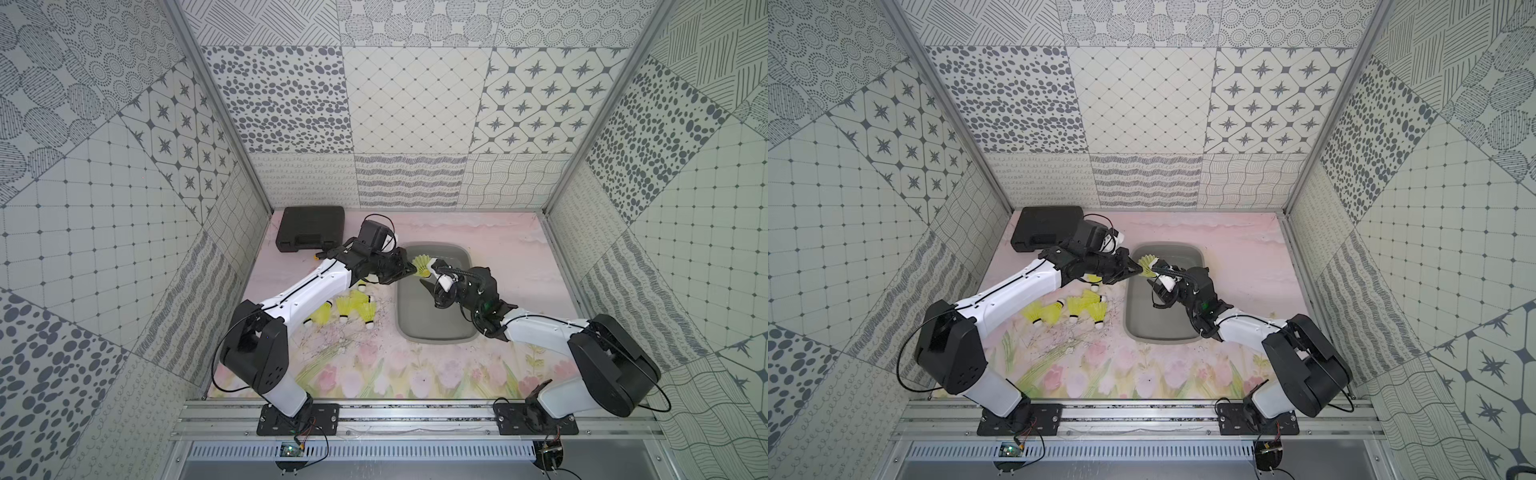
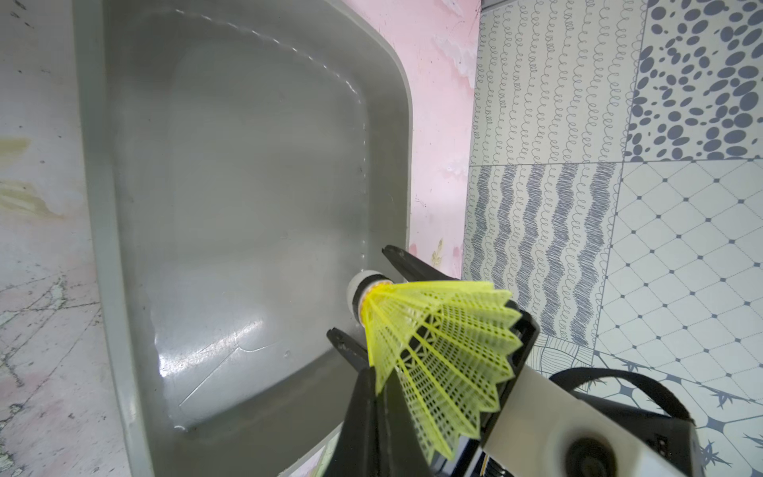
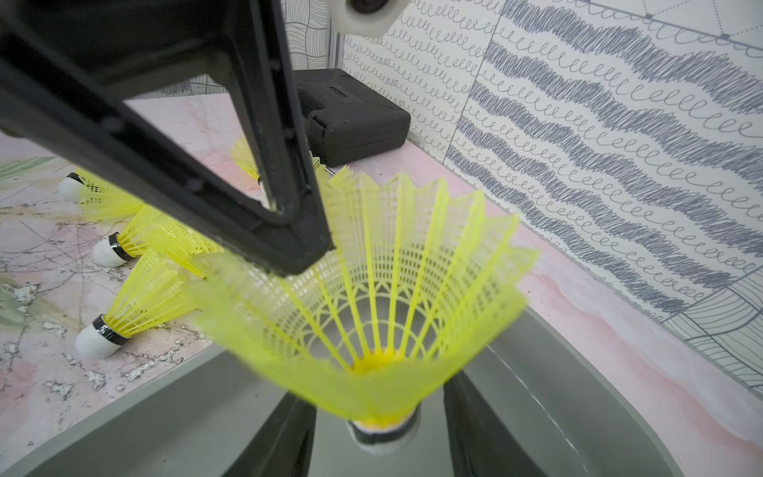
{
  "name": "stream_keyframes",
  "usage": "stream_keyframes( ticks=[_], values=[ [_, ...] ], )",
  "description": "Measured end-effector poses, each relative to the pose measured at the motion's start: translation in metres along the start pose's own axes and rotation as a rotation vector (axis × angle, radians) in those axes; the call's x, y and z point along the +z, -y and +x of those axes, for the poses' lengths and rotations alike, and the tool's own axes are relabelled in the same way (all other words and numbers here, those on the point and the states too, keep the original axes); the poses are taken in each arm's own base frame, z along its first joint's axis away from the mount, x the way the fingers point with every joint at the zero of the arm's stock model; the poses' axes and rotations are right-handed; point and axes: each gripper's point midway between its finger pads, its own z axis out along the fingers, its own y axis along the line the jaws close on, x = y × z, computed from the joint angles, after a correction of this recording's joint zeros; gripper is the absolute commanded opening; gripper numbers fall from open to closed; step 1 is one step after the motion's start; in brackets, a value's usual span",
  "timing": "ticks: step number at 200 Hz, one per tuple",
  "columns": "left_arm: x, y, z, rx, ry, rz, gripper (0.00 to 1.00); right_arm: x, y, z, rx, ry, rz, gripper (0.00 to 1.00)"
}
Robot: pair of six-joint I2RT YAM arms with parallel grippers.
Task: Put the shuttlecocks into the storage box
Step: Place the shuttlecock in the storage box.
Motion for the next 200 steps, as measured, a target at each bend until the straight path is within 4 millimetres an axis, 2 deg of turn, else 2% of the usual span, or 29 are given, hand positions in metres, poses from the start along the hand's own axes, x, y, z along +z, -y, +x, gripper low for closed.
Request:
stream_keyframes(
  ticks=[52,91,110,123,152,200],
  values=[
    [0.000,0.002,0.003,-0.013,-0.006,0.019,0.00,0.002,0.003,-0.001,-0.009,0.001,0.012,0.40],
    [0.000,0.002,0.002,-0.018,-0.005,0.024,0.00,0.003,0.003,0.000,-0.012,-0.001,0.013,0.26],
    [0.000,0.003,0.002,-0.020,-0.004,0.025,0.12,0.003,0.002,0.000,-0.015,-0.003,0.012,0.23],
    [-0.001,0.003,0.002,-0.017,-0.002,0.022,0.28,0.003,0.002,0.002,-0.015,-0.010,0.009,0.23],
    [-0.004,0.007,-0.003,0.011,0.017,0.014,0.47,0.000,-0.002,0.009,-0.007,-0.048,-0.004,0.24],
    [-0.030,0.025,-0.018,0.195,0.094,-0.032,0.53,-0.006,-0.003,0.006,0.036,-0.117,-0.030,0.26]
  ],
)
